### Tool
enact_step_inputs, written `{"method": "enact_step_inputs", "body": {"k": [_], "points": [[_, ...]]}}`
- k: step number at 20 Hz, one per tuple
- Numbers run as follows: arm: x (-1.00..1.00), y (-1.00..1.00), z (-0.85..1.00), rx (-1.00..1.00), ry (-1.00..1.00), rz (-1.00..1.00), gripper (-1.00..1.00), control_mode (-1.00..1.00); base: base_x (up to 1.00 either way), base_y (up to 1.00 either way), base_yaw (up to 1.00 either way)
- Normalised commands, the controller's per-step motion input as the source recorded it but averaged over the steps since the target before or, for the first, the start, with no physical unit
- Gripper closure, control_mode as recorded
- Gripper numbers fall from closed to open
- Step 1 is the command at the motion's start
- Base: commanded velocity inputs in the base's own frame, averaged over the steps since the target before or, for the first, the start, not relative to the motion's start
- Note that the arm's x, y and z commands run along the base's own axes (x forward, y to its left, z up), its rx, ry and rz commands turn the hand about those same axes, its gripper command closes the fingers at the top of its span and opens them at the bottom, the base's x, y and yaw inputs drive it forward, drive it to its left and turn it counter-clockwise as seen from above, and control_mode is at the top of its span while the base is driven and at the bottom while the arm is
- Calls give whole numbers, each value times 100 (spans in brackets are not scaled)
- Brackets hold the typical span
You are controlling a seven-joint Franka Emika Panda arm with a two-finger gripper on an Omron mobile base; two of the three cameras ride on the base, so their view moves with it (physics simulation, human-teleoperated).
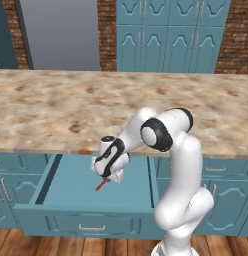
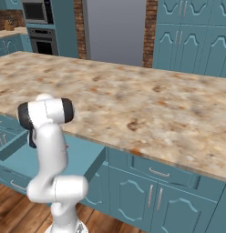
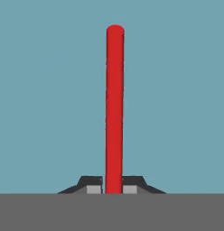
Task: Take a straw from the drawer in front and place it inside the glass cup on the dining counter.
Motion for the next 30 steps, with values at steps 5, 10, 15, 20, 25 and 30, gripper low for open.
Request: {"method": "enact_step_inputs", "body": {"k": [5,10,15,20,25,30], "points": [[-45,0,99,10,4,0,100,-100,0,0,0],[-77,-3,99,8,9,-1,100,-100,0,0,0],[-83,-5,100,7,5,0,100,-100,0,0,0],[-66,-9,100,1,-17,0,100,-100,0,0,0],[-9,-23,99,-1,-35,-4,100,-100,0,0,0],[0,-40,65,-3,-19,-8,100,-100,0,0,0]]}}
